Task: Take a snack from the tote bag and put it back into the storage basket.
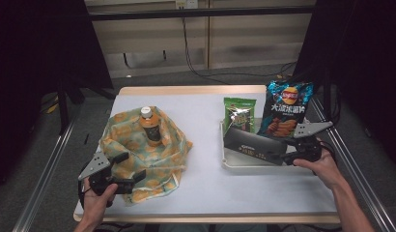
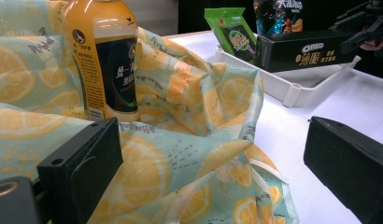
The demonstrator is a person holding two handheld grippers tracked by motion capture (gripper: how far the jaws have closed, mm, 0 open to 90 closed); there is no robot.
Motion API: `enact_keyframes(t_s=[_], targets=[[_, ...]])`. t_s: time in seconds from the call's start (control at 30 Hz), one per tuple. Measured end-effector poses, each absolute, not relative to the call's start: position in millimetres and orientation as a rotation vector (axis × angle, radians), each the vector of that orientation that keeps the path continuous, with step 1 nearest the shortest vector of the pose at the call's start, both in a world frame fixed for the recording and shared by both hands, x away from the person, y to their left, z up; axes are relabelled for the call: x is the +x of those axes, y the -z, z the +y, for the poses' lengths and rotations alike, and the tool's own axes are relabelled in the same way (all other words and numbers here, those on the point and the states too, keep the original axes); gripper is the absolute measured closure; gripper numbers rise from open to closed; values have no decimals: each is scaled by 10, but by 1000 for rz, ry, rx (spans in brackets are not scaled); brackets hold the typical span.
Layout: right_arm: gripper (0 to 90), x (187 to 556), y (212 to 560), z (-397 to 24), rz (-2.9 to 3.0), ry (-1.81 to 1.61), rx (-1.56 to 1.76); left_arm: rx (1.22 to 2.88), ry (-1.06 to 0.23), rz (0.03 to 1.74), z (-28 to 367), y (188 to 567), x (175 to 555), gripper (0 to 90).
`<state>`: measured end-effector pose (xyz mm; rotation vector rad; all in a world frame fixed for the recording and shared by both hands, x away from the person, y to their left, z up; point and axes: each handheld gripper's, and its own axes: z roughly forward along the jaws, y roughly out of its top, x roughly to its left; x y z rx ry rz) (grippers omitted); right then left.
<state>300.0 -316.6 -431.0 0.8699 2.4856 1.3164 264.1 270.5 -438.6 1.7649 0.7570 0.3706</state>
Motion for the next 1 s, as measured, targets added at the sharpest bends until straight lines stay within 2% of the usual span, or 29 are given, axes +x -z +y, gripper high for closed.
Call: enact_keyframes(t_s=[0.53,0.63,0.73,0.87,1.0], targets=[[417,3055,4426,-3156,2522,-1284,874,1777,-377,762,2700,4389,2642,47],[403,3058,4428,-3152,2522,-1287,874,1774,-379,765,2701,4388,2643,48],[347,3068,4441,-3151,2519,-1281,891,1777,-375,760,2701,4392,2648,48],[359,3083,4464,-3166,2528,-1276,904,1778,-371,762,2693,4398,2649,48],[300,3086,4464,-3166,2522,-1277,916,1784,-381,764,2700,4394,2651,48]])
